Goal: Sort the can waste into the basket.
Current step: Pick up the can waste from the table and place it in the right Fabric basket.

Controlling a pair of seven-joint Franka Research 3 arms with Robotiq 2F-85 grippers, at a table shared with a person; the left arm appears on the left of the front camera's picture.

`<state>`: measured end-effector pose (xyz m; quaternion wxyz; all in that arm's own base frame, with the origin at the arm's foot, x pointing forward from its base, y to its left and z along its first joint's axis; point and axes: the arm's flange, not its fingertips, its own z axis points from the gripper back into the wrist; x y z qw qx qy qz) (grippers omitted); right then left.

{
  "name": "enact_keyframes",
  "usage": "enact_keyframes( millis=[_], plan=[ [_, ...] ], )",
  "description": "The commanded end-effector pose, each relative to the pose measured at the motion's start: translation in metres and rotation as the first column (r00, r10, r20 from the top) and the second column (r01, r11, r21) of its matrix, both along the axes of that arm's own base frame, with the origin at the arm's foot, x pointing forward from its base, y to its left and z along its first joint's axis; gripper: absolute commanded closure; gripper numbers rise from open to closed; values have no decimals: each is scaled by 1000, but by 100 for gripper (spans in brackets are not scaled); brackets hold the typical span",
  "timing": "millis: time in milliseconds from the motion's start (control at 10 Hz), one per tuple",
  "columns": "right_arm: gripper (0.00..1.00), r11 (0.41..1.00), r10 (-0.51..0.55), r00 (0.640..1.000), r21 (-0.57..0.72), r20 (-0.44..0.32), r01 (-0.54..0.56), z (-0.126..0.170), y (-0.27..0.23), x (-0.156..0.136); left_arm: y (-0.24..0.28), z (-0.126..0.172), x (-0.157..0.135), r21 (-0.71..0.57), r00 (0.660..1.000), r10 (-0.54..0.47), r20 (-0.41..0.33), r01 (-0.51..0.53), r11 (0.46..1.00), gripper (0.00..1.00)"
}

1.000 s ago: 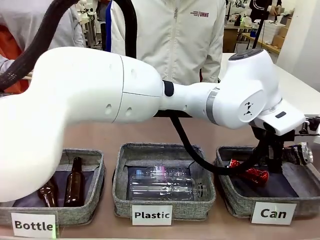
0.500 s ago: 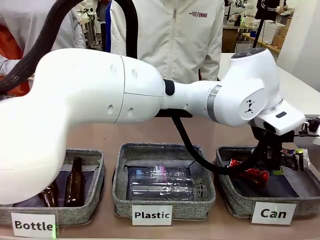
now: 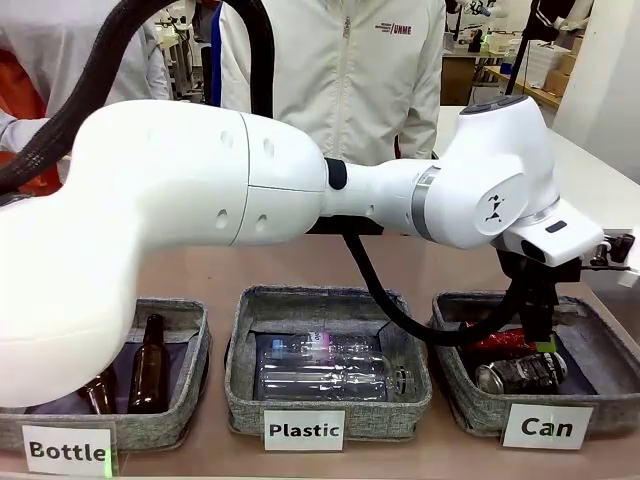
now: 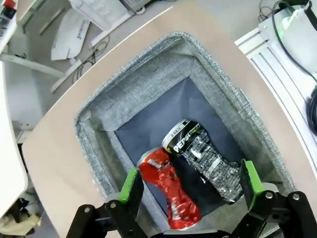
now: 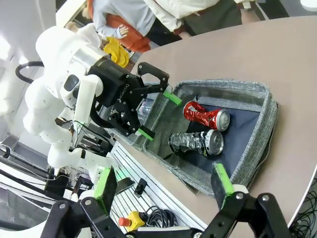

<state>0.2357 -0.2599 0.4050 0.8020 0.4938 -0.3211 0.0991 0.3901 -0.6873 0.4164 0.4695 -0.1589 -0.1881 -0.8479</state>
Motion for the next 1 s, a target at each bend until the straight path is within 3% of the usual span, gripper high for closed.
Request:
enact_keyframes(
  millis=[0, 200, 400, 500, 600, 700, 800, 900],
  plan=[
    [0, 1000, -6, 1000, -4, -20, 6, 7, -1, -1, 10, 10, 12, 44, 998, 42, -36, -40, 998, 0],
    [0, 999, 21, 1000, -37, -16, -21, 4, 10, 12, 62, 31, 15, 39, 996, 81, -47, -79, 996, 0],
    [0, 995, 85, 996, -56, -21, -86, 19, 42, 42, 146, 62, 15, 5, 987, 124, -103, -125, 992, 0],
    [0, 992, 114, 993, -48, -29, -115, 27, 63, 62, 195, 78, 12, -37, 983, 82, -162, -89, 995, 0],
    [0, 993, 113, 992, -38, -56, -115, 36, 93, 84, 257, 91, 8, -87, 972, 136, -189, -155, 984, 0],
    [0, 988, 153, 986, 5, -65, -153, 43, 122, 99, 316, 96, 4, -110, 943, 254, -214, -281, 953, 0],
    [0, 983, 178, 982, 53, -69, -174, 46, 154, 112, 374, 103, 1, -93, 872, 349, -344, -402, 911, 0],
    [0, 981, 189, 979, 63, -70, -185, 48, 187, 125, 431, 110, 5, -90, 726, 434, -534, -559, 825, 0]
  ],
)
